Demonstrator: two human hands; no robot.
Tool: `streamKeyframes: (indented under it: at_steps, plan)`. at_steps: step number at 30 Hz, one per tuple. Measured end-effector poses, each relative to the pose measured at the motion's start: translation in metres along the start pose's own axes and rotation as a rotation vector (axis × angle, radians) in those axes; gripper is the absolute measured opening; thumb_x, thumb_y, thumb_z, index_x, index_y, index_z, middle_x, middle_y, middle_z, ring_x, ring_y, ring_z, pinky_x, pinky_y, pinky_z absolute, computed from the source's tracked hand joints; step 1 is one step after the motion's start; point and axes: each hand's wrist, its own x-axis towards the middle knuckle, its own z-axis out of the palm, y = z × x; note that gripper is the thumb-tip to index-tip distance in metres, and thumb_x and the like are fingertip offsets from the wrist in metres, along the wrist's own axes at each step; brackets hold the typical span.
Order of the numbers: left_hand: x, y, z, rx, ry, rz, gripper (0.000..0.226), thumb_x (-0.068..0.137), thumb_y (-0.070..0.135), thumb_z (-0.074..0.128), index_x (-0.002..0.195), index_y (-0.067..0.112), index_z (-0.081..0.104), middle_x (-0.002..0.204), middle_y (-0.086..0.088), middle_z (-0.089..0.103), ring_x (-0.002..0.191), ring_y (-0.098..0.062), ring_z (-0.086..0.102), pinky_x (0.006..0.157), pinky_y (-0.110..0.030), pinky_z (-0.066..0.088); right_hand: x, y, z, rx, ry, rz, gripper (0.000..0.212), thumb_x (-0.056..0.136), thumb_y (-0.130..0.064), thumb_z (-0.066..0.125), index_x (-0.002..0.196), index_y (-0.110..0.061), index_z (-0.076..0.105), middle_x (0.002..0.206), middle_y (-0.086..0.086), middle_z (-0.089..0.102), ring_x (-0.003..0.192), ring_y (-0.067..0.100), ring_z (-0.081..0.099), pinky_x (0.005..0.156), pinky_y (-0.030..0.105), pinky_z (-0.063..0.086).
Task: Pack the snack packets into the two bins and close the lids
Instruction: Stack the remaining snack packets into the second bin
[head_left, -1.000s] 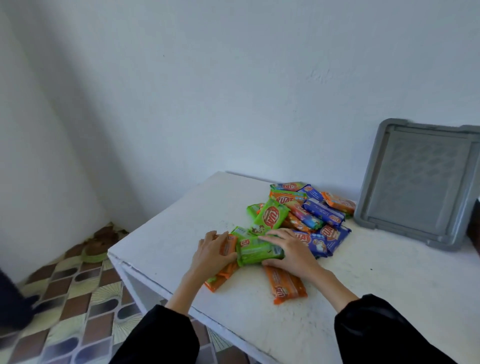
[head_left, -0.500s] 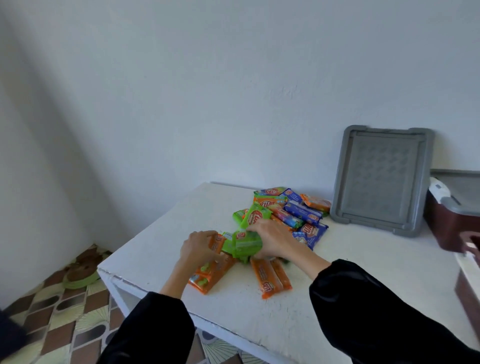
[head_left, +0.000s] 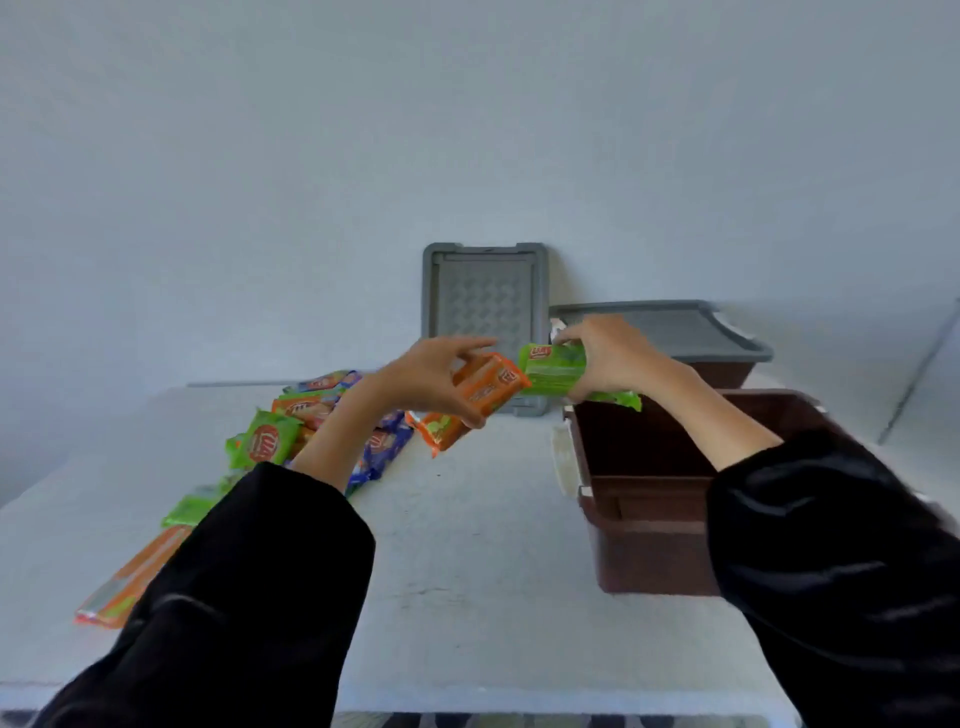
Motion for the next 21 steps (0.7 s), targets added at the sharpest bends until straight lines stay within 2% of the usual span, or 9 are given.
streamKeyframes:
  at_steps: [4, 6, 9, 12, 15, 21]
  plan:
    - [0.053, 0.069, 0.045, 0.064, -0.099, 0.135, 0.089, 0.07, 0.022, 0.079, 0.144, 0.019, 0.03, 0.137, -0.004, 0.046, 0.113, -0.015, 0.05, 0.089, -0.022, 0.039, -0.026, 0.083, -0.005, -0.039, -0.086, 0.125, 0.08, 0.061, -0.031, 0.084, 0.132, -0.013, 0.05, 0.131, 0.008, 0.056, 0.12, 0.026, 0.052, 0.094, 0.032, 0.042]
    - [0.077, 0.094, 0.069, 0.103, -0.151, 0.152, 0.089, 0.07, 0.022, 0.079, 0.144, 0.014, 0.03, 0.137, -0.005, 0.045, 0.122, -0.02, 0.047, 0.095, -0.024, 0.036, -0.036, 0.117, -0.002, -0.024, -0.139, 0.155, 0.08, 0.06, -0.03, 0.085, 0.131, -0.013, 0.051, 0.132, 0.008, 0.056, 0.12, 0.025, 0.052, 0.096, 0.032, 0.043]
    - [0.108, 0.109, 0.104, 0.195, -0.248, 0.125, 0.083, 0.07, 0.021, 0.078, 0.14, 0.011, 0.034, 0.135, -0.006, 0.046, 0.123, -0.022, 0.045, 0.1, -0.029, 0.038, -0.048, 0.156, 0.009, -0.012, -0.232, 0.166, 0.079, 0.06, -0.029, 0.085, 0.13, -0.015, 0.052, 0.132, 0.005, 0.055, 0.12, 0.022, 0.052, 0.095, 0.029, 0.042]
    - [0.13, 0.106, 0.137, 0.315, -0.338, 0.082, 0.082, 0.068, 0.016, 0.079, 0.138, 0.013, 0.036, 0.136, -0.007, 0.044, 0.124, -0.023, 0.043, 0.102, -0.031, 0.038, -0.054, 0.178, 0.024, -0.06, -0.317, 0.129, 0.075, 0.061, -0.031, 0.084, 0.128, -0.019, 0.053, 0.128, 0.004, 0.056, 0.117, 0.021, 0.052, 0.092, 0.026, 0.041]
    - [0.141, 0.1, 0.167, 0.367, -0.415, 0.073, 0.086, 0.065, 0.014, 0.082, 0.138, 0.016, 0.036, 0.135, -0.007, 0.045, 0.125, -0.024, 0.043, 0.103, -0.033, 0.04, -0.055, 0.189, 0.045, -0.116, -0.369, 0.098, 0.077, 0.059, -0.029, 0.084, 0.129, -0.021, 0.052, 0.127, 0.005, 0.056, 0.117, 0.023, 0.05, 0.092, 0.03, 0.042]
    - [0.146, 0.097, 0.194, 0.497, -0.436, 0.142, 0.088, 0.063, 0.018, 0.083, 0.137, 0.015, 0.036, 0.133, -0.009, 0.048, 0.12, -0.026, 0.047, 0.1, -0.038, 0.043, -0.058, 0.192, 0.072, -0.233, -0.37, -0.01, 0.071, 0.068, -0.026, 0.078, 0.132, -0.019, 0.049, 0.126, 0.006, 0.051, 0.118, 0.024, 0.047, 0.092, 0.033, 0.043]
